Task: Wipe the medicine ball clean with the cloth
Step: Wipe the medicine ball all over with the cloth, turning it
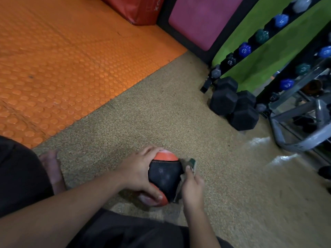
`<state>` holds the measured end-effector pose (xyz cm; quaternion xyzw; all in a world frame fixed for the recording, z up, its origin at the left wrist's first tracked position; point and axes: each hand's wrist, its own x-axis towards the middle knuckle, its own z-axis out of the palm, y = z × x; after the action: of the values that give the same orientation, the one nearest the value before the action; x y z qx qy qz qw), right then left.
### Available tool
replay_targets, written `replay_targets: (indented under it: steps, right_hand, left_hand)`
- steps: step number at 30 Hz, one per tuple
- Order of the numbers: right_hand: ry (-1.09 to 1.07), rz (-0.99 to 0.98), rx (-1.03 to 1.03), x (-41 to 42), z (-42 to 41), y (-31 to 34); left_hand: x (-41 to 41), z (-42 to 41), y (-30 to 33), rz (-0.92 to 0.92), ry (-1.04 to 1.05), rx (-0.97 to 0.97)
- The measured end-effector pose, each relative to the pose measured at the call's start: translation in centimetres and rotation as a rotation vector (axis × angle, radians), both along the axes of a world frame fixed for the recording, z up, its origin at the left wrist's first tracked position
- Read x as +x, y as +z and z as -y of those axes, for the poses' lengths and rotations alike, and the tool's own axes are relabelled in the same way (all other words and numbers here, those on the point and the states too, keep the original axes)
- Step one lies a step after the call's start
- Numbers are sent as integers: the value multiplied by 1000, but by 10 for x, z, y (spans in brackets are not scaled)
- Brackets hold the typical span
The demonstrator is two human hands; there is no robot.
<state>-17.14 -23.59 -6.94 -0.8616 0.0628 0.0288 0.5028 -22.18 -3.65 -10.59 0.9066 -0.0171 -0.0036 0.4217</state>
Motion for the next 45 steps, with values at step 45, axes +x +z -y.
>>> replay_targets:
  steps: [45]
  right_hand:
    - [-2, 317, -107, -6, -4, -3]
  left_hand:
    - [3, 28, 6, -20, 150, 40]
